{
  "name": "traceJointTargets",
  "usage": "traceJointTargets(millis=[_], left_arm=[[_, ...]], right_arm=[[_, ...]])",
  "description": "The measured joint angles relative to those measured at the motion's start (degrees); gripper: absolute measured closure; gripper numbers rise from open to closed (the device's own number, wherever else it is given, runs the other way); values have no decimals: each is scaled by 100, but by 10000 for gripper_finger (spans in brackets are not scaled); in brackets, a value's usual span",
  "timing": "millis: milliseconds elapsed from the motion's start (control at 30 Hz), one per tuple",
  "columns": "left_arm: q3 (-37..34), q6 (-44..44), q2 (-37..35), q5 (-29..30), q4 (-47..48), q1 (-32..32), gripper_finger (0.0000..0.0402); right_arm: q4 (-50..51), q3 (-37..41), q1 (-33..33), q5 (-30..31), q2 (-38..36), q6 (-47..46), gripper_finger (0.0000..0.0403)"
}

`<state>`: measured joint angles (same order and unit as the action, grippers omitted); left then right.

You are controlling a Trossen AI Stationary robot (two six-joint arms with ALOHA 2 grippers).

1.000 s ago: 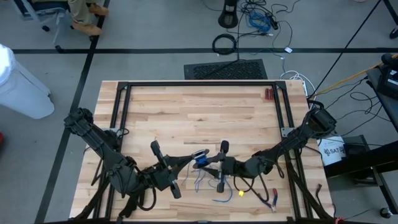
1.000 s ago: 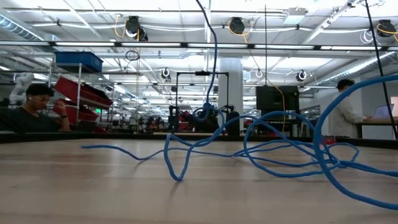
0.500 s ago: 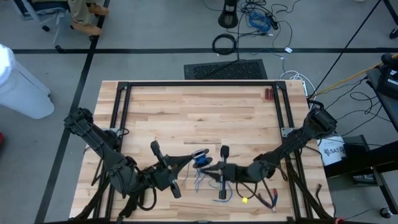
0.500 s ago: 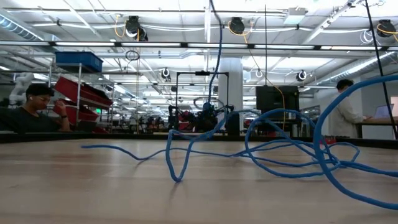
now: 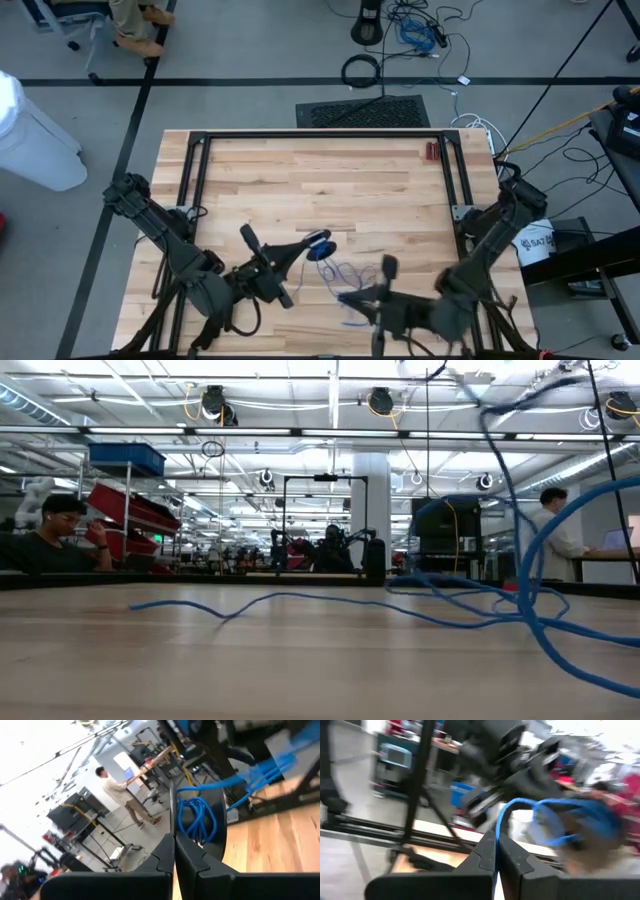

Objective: Coil cords
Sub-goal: Uncoil the blue wire from the black spool

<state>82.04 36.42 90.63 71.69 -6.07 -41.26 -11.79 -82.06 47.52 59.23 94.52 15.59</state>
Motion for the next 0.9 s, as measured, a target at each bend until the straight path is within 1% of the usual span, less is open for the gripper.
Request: traceJointTargets(millis=[133,233,267,333,400,500,667,767,900], left_arm=[[0,1,0,-380,498,-65,393],[0,38,0,-634,508,-138,393],[0,39,-2,-703,486,-168,393],[0,42,-27,-851,485,-249,393],[0,119,-42,-886,331,-344,393],[0,503,-49,-884,-198,-530,393],[0,1137,-50,-869,-1060,-793,393],[0,1455,-50,-685,-1355,-925,393],[0,1707,-52,-189,-1560,-1019,393]], right_arm=[[-14,-94,301,1137,-2,439,403],[7,-94,425,1927,-2,757,403],[30,-94,446,2151,-2,816,403],[182,-96,451,2406,-4,842,403],[407,-96,445,2477,-3,734,403],[769,-96,379,2482,-4,422,403],[1865,-96,197,2383,-4,-480,403],[2657,-96,39,2019,-4,-1264,403],[3642,-96,-226,1452,-3,-2209,403]])
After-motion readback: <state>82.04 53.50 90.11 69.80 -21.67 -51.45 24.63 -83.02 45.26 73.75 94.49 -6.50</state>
